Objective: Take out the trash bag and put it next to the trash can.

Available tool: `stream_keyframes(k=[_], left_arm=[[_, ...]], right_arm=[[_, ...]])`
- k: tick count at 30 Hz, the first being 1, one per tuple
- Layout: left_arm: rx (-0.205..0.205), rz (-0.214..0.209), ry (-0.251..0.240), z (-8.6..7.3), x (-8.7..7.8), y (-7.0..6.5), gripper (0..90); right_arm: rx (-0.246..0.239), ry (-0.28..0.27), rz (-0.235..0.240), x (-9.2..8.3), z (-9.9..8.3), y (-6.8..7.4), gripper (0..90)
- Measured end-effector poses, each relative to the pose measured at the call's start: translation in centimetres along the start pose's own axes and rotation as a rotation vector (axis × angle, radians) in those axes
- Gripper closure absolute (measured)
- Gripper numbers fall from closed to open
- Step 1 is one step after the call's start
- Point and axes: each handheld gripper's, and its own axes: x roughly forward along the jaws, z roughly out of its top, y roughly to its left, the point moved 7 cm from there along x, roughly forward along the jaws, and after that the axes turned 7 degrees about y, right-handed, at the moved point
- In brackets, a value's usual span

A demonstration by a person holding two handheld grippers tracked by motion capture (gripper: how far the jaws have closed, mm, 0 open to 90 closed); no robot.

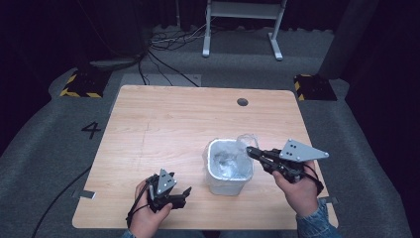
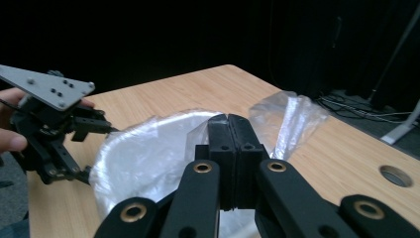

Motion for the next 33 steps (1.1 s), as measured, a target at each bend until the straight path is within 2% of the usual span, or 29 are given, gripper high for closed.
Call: stream_keyframes(k=[7,12,21,27,30,33], left_arm=[[0.010,-0.009,0.004,0.2,0.8,-0.9,21.8],[0.034,-0.003,0.002,0.4,1.4,-1.2,20.1],[0.034,-0.034,-0.016,1.0,1.9,-1.9,20.7],[0.027,-0.067,-0.011,1.5,2.9,-2.5,21.0],[0.021,-0.097,-0.018,2.2,3.2,-2.9,24.0],[0.038,-0.093,-0.020,2.9,3.3,-3.1,29.6]], right_arm=[[0.015,0.022,0.053,2.1,-0.5,1.0,89.5],[0.029,0.028,0.068,2.9,-1.2,1.4,89.3],[0.041,0.027,0.064,2.6,-1.5,1.1,89.0],[0.047,0.027,0.058,2.4,-1.7,1.2,88.8],[0.049,0.025,0.049,2.1,-1.8,1.0,88.7],[0.057,0.028,0.045,2.0,-2.0,1.0,88.6]])
